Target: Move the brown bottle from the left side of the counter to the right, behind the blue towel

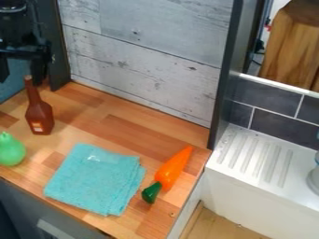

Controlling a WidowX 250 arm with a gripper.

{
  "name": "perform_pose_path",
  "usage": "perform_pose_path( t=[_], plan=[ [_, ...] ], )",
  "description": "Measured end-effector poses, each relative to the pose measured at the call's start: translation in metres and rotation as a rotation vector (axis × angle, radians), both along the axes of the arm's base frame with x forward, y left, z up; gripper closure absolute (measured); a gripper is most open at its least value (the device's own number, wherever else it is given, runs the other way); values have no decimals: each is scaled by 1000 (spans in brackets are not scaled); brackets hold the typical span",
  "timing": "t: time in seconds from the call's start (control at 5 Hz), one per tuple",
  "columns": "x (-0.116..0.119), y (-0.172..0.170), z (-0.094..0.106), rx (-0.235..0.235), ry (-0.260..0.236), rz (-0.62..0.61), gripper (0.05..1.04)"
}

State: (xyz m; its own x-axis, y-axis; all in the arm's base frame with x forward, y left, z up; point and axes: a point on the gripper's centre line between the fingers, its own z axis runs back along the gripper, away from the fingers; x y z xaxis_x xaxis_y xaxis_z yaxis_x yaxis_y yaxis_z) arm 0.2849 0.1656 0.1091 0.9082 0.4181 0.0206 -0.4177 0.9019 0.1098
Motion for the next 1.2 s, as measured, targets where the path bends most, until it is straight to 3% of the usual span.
perform_pose_path(
  t=[0.2, 0.6, 0.8, 1.0, 1.2],
  plan=[
    [7, 0, -3, -19, -15, -24, 83],
    [8, 7, -19, -38, 17, -5, 115],
    [13, 11, -19, -31, 2, 17, 353],
    [10, 19, -19, -56, -26, 48, 603],
    [7, 17, -18, -97, -26, 60, 752]
  ],
)
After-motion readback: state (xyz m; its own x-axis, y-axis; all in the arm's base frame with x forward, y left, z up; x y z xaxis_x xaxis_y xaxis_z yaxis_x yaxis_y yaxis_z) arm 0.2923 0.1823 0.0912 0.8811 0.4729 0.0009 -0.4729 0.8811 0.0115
